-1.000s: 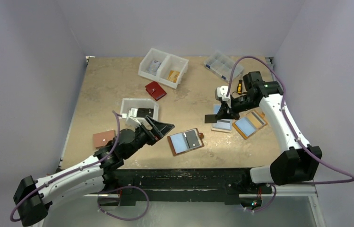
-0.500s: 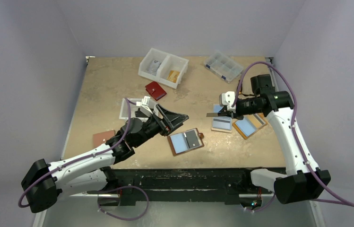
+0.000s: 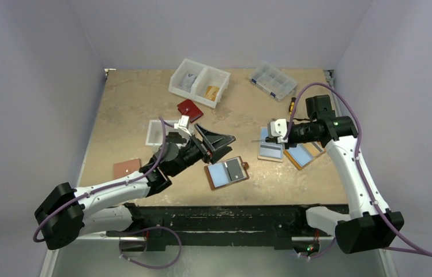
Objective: Take the credit cards out of the card holder
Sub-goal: Place the credit card in the storage box.
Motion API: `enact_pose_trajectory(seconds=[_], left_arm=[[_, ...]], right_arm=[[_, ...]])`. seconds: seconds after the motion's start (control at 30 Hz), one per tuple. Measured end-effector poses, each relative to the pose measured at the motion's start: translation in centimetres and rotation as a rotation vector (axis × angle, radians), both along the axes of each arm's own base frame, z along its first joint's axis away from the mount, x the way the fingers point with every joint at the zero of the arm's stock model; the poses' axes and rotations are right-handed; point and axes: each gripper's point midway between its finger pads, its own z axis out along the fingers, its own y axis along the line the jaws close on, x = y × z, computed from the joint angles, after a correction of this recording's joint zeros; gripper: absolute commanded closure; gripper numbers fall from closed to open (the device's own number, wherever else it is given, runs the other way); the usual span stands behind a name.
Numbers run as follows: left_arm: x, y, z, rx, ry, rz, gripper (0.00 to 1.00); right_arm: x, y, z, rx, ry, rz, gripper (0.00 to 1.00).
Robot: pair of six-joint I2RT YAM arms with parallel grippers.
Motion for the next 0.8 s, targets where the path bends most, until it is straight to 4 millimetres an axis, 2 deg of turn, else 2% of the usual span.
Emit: enact_pose_trajectory(seconds=[0.4, 0.53, 0.63, 0.8], left_arm=[[0.1, -0.2, 0.9, -0.074, 0.048, -0.006, 0.04], [0.7, -1.1, -0.4, -0.077, 0.119, -0.011, 0.05], [1.3, -2.6, -1.2, -0.065, 0.193, -0.032, 0.05], [1.9, -3.4, -1.5, -0.087, 0.268, -0.034, 0.10]], right_arm=[[0.4, -0.1, 0.6, -0.011, -0.077, 0.019, 1.00], [0.8, -0.4, 0.6, -0.038, -0.106, 0.020, 1.00], [1.0, -0.4, 1.0, -0.042, -0.143, 0.031, 1.00], [1.0, -0.2, 2.1, -0.037, -0.218, 0.061, 1.00]])
